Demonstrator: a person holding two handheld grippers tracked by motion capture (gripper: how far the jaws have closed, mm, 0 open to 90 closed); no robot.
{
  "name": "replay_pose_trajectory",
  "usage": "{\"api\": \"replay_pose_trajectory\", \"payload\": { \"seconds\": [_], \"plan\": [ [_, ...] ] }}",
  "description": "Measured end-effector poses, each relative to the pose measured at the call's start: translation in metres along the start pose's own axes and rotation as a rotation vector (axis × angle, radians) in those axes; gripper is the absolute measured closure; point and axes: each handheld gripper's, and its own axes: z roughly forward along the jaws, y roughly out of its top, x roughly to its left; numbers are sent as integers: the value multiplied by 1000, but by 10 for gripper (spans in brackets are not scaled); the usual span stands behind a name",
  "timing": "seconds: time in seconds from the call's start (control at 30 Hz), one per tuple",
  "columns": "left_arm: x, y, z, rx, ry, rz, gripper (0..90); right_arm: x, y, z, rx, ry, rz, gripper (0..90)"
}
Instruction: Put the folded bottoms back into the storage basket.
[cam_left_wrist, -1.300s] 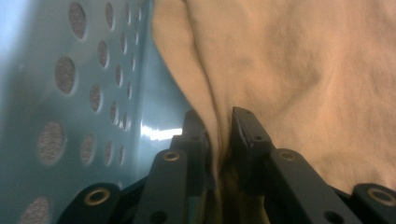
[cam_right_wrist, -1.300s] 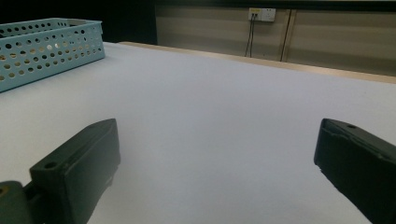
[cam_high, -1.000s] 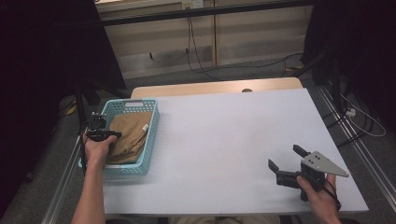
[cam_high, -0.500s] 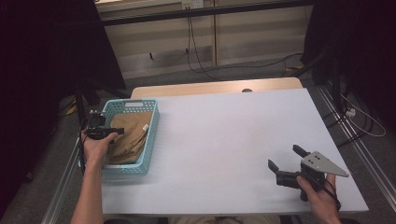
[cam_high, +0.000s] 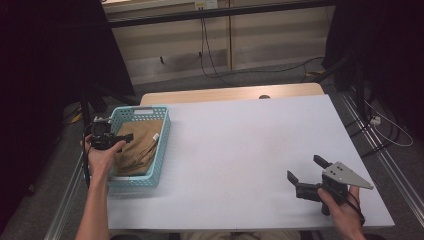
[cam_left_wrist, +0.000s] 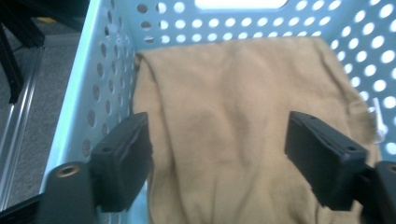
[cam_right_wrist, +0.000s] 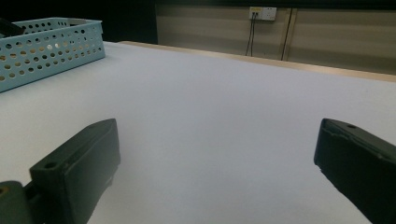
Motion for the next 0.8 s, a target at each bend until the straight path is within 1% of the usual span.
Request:
{"api": "replay_pose_trajectory", "payload": {
  "seconds": [0.07,0.13,0.17,0.23,0.3,0.33,0.4,0.43,0.47,0.53,0.6,0.63,0.67,0.77,0.8],
  "plan": [
    [-2,1,-4,-24,14,11,158,-1,0,0,-1,-1,2,3],
    [-3,2,-7,-49,-8,-1,123,-2,-1,0,0,-1,3,3],
    [-4,2,-9,-57,-8,-2,110,-2,-1,0,1,-2,5,3],
    [-6,2,-12,-73,-5,7,90,-2,-1,0,0,-3,5,3],
    [-7,2,-17,-89,-20,24,53,-2,-1,0,0,-1,6,3],
    [-8,2,-19,-93,-17,33,57,-2,-1,0,0,0,6,3],
    [-9,2,-25,-117,-13,25,63,-2,0,0,-1,-1,5,3],
    [-9,2,-28,-134,-14,27,64,-3,0,-1,-2,-3,4,3],
    [-9,2,-30,-142,-21,33,64,-3,0,-1,-4,-3,6,3],
    [-11,2,-35,-152,-22,32,64,-3,-1,-2,-4,-3,6,3],
    [-13,1,-41,-161,-50,22,67,-3,-1,-2,-4,-5,6,3],
    [-15,1,-44,-171,-59,14,68,-3,-1,-2,-4,-6,5,3],
    [-16,1,-47,-176,-57,8,69,-3,-1,-2,-4,-7,5,3],
    [-22,0,-57,-218,-65,35,69,-3,0,-2,-3,-7,2,3],
    [-23,0,-59,-222,-63,41,69,-3,-1,-2,1,-8,2,3]
  ]
}}
